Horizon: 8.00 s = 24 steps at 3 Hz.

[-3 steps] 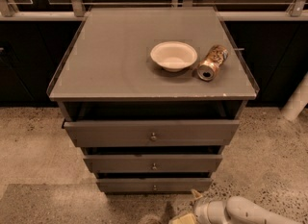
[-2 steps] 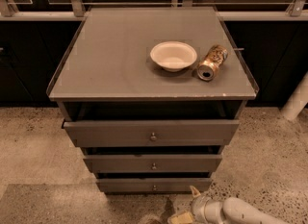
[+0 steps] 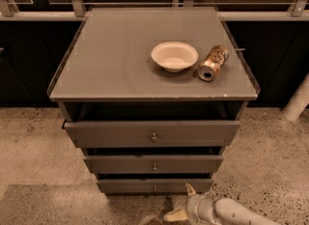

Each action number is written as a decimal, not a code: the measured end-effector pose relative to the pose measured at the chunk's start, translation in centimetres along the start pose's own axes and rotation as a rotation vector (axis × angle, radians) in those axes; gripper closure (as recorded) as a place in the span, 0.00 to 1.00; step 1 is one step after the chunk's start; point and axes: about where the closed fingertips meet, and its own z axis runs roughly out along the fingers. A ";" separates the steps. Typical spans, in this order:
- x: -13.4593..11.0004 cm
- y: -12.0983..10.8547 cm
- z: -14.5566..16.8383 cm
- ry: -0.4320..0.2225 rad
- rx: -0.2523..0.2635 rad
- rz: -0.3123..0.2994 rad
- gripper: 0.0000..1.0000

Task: Open bottom drawer

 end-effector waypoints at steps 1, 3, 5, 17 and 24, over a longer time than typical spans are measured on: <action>0.3 -0.9 1.4 0.012 0.006 -0.045 0.00; 1.1 -5.0 5.6 0.040 0.038 -0.140 0.00; 0.1 -8.6 8.4 0.031 0.068 -0.201 0.00; 3.3 -1.4 7.4 0.240 -0.322 -0.151 0.00; 6.6 6.4 1.2 0.172 -0.525 0.082 0.00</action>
Offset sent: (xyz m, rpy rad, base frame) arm 0.0696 -0.0042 -0.0592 -0.1472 -0.0924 0.0692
